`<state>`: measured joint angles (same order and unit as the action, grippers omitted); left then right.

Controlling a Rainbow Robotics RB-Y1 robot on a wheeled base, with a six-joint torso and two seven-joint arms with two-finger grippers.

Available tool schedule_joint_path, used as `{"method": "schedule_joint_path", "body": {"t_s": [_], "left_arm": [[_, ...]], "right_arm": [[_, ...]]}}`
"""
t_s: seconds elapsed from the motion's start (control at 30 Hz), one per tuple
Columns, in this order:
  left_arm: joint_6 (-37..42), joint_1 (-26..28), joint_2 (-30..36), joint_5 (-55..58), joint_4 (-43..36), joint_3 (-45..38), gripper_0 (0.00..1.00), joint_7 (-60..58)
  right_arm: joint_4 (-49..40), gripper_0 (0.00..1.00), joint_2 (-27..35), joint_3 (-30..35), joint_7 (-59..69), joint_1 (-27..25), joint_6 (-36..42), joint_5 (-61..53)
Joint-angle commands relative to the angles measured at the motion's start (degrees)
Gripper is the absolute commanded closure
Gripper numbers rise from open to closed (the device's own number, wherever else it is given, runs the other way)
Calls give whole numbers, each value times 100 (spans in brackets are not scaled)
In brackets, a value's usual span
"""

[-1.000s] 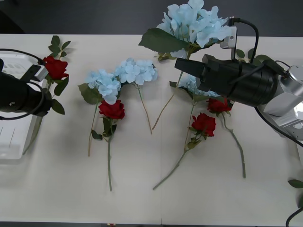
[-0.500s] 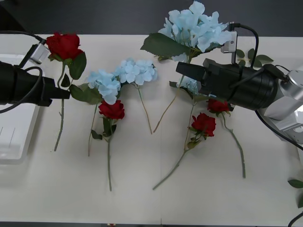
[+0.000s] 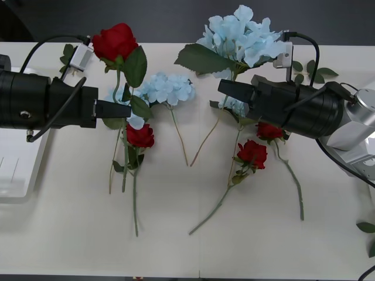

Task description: Put the red flowers into the right box and the blue flowers into the left box

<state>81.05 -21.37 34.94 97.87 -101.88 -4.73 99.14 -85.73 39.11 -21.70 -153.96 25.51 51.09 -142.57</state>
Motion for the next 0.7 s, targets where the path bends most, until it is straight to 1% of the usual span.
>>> {"method": "schedule_joint_path", "body": {"t_s": [0.03, 0.2, 0.3, 0.53, 0.7], "left_arm": [[-45, -403, -163, 233, -122, 139, 100, 325], [-265, -578, -260, 646, -122, 368, 100, 334], [-493, -666, -251, 954, -122, 553, 100, 343], [-1003, -965, -260, 1314, -122, 1010, 100, 378], [-1302, -1167, -260, 1402, -122, 1221, 100, 404]], "right_arm": [[-128, 100, 282, -309, -104, 25, -143, -34], [-93, 100, 308, -669, 279, 33, -301, -34], [-93, 100, 299, -801, 508, 33, -582, 124], [-93, 100, 176, -1029, 1422, 33, -1189, 941], [-93, 100, 159, -1188, 1870, 33, -1400, 1337]]}}
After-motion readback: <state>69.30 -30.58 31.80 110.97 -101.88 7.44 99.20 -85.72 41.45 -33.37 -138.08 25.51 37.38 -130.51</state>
